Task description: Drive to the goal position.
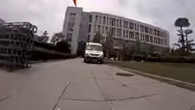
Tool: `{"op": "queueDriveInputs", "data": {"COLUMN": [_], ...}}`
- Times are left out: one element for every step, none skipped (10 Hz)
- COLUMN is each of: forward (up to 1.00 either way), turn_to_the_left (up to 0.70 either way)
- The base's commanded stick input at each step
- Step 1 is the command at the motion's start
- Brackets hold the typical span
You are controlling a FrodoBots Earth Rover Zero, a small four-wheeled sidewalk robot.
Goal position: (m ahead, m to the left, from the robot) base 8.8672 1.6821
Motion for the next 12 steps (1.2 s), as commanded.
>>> {"op": "queueDriveInputs", "data": {"forward": [0.85,0.85,0.85,0.85,0.85,0.85,0.85,0.85,0.85,0.85,0.85,0.85], "turn_to_the_left": [0.11,0.22,0.34,0.34,0.34,0.17,0.05,0.00,0.00,0.00,0.00,0.00]}}
